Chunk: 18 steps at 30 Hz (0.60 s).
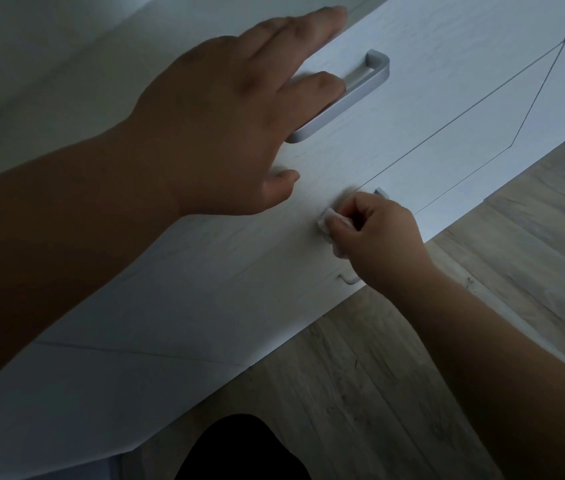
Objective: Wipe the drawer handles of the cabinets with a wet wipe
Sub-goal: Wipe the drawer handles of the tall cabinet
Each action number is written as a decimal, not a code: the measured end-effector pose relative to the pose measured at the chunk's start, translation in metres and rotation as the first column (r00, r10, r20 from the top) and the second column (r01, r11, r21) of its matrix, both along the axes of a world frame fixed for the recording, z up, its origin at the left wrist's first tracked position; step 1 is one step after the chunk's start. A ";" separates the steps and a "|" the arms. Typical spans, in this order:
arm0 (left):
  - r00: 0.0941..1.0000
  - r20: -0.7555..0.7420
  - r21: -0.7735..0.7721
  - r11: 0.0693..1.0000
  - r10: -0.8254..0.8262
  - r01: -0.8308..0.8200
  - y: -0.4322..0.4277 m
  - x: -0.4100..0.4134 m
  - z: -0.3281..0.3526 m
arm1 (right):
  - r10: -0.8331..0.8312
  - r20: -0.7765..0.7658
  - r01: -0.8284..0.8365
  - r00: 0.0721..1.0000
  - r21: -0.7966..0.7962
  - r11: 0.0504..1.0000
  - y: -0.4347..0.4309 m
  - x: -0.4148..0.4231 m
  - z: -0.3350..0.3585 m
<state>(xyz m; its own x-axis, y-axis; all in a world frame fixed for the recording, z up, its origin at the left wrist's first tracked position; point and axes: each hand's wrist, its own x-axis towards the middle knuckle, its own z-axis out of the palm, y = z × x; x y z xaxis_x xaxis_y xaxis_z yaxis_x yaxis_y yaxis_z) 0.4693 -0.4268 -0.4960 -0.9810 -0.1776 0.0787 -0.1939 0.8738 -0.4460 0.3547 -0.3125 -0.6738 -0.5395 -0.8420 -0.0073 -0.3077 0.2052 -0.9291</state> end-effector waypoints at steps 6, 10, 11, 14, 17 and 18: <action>0.997 0.028 -0.090 0.993 -0.071 0.073 -0.008 -0.001 0.010 | 0.153 -0.250 -0.127 0.956 0.116 0.985 0.001 -0.006 0.008; 0.997 0.031 -0.108 0.992 -0.064 0.067 -0.009 0.000 0.008 | 0.126 -0.055 -0.122 0.990 0.078 0.989 0.003 -0.013 0.006; 0.997 0.031 -0.109 0.991 -0.069 0.072 -0.009 0.000 0.007 | 0.128 -0.093 -0.122 0.987 0.070 0.990 0.002 -0.010 0.004; 0.997 0.020 -0.117 0.990 -0.080 0.082 -0.010 0.000 0.008 | 0.139 -0.194 -0.130 0.971 0.056 0.990 0.002 -0.005 0.004; 0.997 0.015 -0.110 0.991 -0.081 0.082 -0.010 -0.001 0.007 | 0.036 0.023 -0.037 0.999 0.004 0.999 0.003 -0.015 0.005; 0.996 0.015 -0.112 0.990 -0.083 0.084 -0.010 0.000 0.007 | 0.013 0.023 -0.013 1.000 0.002 1.000 0.003 -0.016 0.004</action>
<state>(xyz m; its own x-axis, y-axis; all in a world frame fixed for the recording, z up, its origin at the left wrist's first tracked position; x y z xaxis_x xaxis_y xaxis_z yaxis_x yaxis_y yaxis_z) 0.4689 -0.4371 -0.4888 -0.9928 -0.0858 0.0833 -0.1174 0.8310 -0.5437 0.3386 -0.3092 -0.6695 -0.5281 -0.8489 -0.0210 -0.2890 0.2030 -0.9355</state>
